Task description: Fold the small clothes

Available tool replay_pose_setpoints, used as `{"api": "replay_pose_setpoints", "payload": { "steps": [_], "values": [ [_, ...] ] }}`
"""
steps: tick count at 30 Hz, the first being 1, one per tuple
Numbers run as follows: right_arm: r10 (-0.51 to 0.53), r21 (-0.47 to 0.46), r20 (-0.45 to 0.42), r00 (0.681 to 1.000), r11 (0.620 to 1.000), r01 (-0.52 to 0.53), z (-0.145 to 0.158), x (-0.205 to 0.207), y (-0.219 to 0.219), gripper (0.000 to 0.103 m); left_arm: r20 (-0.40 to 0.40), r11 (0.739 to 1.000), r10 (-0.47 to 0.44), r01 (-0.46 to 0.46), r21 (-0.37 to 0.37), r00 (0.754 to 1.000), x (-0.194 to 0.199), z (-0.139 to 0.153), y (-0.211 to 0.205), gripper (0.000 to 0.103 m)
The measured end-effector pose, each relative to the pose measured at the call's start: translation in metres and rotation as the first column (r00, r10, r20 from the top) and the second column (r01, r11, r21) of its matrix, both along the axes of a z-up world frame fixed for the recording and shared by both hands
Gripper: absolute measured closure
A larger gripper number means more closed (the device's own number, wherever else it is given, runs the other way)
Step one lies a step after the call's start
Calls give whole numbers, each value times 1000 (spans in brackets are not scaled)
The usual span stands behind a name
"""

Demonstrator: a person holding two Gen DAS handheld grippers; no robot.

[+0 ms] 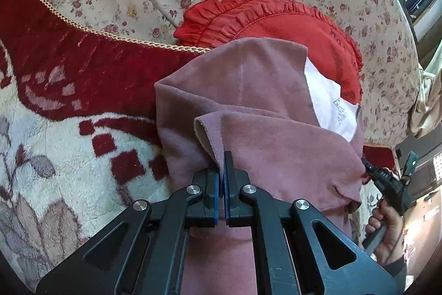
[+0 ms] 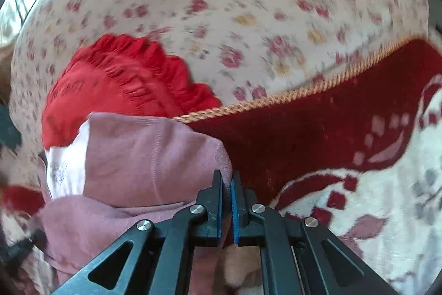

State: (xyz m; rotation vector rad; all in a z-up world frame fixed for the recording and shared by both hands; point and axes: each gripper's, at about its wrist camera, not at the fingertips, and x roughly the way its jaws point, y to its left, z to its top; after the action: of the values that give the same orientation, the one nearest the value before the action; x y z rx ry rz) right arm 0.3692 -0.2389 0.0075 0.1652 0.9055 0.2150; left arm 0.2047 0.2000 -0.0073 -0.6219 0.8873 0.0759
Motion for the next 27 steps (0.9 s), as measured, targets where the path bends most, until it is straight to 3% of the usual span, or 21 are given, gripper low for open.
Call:
{"api": "replay_pose_setpoints", "payload": {
  "steps": [4, 7, 8, 10, 11, 12, 13, 14, 16, 18, 20, 23, 26, 27],
  "values": [
    [-121, -98, 61, 991, 987, 127, -12, -4, -25, 99, -14, 1000, 21, -21, -18, 1000, 1, -4, 6, 102],
    [-80, -26, 69, 994, 996, 82, 10, -17, -33, 99, -13, 999, 27, -28, -33, 1000, 1, -3, 6, 102],
    [-38, -7, 85, 996, 999, 39, 18, -22, -29, 99, -11, 999, 25, -26, -34, 1000, 1, -3, 6, 102],
    [213, 61, 122, 970, 973, -221, 40, -39, 1, 99, -10, 999, 25, -25, -30, 1000, 1, -2, 5, 102],
    [310, 61, 130, 942, 946, -319, 41, -45, 14, 99, -9, 999, 23, -24, -28, 1000, 1, -2, 4, 102],
    [452, 34, 106, 886, 889, -457, 37, -53, 38, 99, -10, 999, 26, -26, -27, 1000, 2, -2, 4, 102],
    [514, -8, 61, 856, 858, -514, 27, -57, 53, 99, -7, 999, 26, -26, -24, 1000, 2, -2, 4, 102],
    [509, -80, 23, 860, 859, -506, 14, -57, 63, 98, -6, 999, 26, -26, -22, 1000, 2, -2, 4, 102],
    [386, -185, -56, 921, 902, -389, -21, -37, 64, 99, -3, 999, 29, -29, -19, 1000, 3, -3, 5, 102],
    [285, -147, -46, 957, 946, -288, -27, -25, 48, 99, -4, 999, 34, -34, -17, 999, 3, -4, 6, 102],
    [206, -191, -50, 977, 958, -212, -23, -21, 39, 99, -9, 999, 37, -37, -22, 999, 4, -5, 6, 102],
    [135, -199, -85, 987, 969, -150, -16, -23, 25, 98, -12, 999, 35, -35, -20, 999, 5, -5, 5, 102],
    [231, -145, -25, 973, 962, -232, 17, -43, 29, 97, -14, 999, 33, -33, -23, 999, 6, -6, 6, 102],
    [311, -86, -21, 950, 946, -312, 26, -54, 33, 97, -14, 999, 34, -34, -23, 999, 7, -7, 6, 102]
  ]
}}
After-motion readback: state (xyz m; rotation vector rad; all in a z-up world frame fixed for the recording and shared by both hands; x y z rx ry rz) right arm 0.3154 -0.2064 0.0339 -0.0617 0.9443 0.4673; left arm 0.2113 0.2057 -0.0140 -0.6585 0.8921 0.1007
